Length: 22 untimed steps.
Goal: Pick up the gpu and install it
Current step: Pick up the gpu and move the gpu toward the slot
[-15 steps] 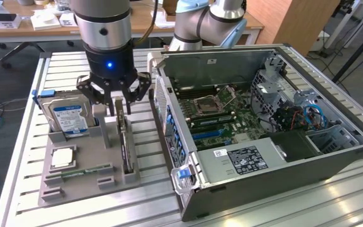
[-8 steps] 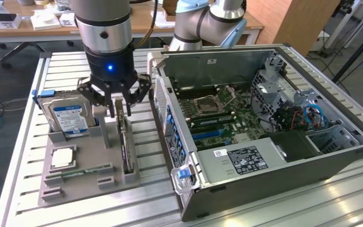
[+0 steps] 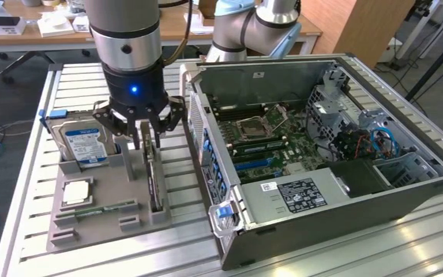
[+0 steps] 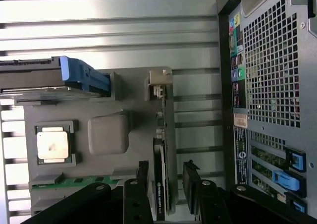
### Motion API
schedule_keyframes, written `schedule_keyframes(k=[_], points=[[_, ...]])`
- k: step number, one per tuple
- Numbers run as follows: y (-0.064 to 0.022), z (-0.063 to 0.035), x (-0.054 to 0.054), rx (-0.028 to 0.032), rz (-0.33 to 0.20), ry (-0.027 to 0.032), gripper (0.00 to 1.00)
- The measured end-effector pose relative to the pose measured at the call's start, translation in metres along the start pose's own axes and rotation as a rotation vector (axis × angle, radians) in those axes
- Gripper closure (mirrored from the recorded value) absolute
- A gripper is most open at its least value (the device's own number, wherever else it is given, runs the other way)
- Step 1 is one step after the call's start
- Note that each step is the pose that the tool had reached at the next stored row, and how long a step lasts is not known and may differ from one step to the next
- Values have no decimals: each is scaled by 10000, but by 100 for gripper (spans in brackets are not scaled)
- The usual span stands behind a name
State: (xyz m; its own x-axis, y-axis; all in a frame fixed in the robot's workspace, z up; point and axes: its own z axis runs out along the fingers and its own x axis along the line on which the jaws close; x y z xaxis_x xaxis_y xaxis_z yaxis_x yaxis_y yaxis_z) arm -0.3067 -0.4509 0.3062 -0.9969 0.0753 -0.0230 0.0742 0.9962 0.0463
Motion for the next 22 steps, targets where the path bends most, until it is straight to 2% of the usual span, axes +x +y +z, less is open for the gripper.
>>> schedule_keyframes(k=[3,6,22], points=[[-42,-2,-1,0,-1,1,59],[-50,12,-1,-4,0,-3,59],[-102,299,3,-1,0,1,59]])
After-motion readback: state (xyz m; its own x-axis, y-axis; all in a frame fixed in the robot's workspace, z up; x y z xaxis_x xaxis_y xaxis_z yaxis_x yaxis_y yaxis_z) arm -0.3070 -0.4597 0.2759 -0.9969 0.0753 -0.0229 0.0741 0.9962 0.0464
